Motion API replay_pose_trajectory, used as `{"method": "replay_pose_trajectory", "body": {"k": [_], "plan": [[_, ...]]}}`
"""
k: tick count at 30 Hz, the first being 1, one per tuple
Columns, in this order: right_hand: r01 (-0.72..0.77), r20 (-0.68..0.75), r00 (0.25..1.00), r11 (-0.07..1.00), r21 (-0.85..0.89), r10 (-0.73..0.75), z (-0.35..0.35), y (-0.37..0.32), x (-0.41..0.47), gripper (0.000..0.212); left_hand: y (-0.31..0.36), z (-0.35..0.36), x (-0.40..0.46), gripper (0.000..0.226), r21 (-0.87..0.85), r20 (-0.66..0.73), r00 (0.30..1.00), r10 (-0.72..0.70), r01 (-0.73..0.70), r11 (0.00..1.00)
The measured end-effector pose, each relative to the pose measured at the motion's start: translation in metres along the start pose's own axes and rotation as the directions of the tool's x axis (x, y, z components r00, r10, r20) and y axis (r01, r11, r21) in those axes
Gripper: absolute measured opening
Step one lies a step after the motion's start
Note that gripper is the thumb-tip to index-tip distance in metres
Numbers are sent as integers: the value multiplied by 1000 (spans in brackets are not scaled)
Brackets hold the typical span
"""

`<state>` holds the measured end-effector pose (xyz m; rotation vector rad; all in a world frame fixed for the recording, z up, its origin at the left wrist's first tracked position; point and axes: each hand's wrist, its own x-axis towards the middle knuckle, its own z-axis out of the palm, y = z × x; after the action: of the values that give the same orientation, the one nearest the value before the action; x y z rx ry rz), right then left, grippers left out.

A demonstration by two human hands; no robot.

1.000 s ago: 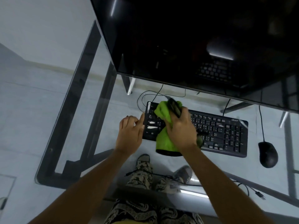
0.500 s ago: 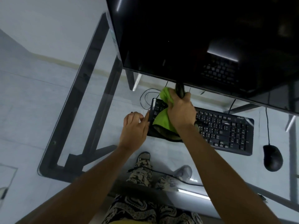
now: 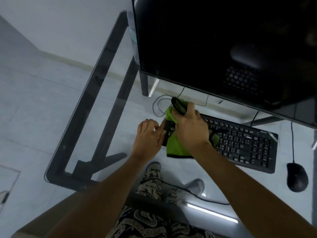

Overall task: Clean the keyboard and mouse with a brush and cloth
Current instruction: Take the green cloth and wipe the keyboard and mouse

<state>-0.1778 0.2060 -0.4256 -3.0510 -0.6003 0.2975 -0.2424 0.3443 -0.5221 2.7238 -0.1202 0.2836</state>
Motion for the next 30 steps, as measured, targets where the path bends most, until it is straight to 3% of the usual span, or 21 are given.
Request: {"method": "replay_pose_trajectory", "body": {"k": [3,9,14,16,20,24,27,30], "plan": [[38,19,999,999,-29,-37,-1,2,-2,35,1,-1,1,37,-5,-1,1000,-3,3,1000],[-112,-43,993,992,-65,109,-4,-5,46,28,0,-2,1,41,6,-4,1000,-1,1,1000],[1,-81,997,1000,20,1,9,-1,-8,23,0,-2,1,36,-8,-15,1000,0,0,1000],[20,-96,995,1000,21,-18,7,1,9,25,0,-3,1,36,-1,-9,1000,1,-1,1000],[-131,-97,986,991,29,134,4,-4,53,28,0,-3,1,43,22,16,1000,10,-11,1000],[-25,-186,981,990,141,52,19,-5,8,36,1,-3,0,37,4,-10,1000,-5,5,1000],[45,-198,980,991,124,-19,26,7,-2,46,1,-3,0,33,-13,-13,1000,0,0,1000],[-52,-205,976,993,108,73,21,10,41,43,0,-4,2,39,3,28,1000,1,-1,1000]]}}
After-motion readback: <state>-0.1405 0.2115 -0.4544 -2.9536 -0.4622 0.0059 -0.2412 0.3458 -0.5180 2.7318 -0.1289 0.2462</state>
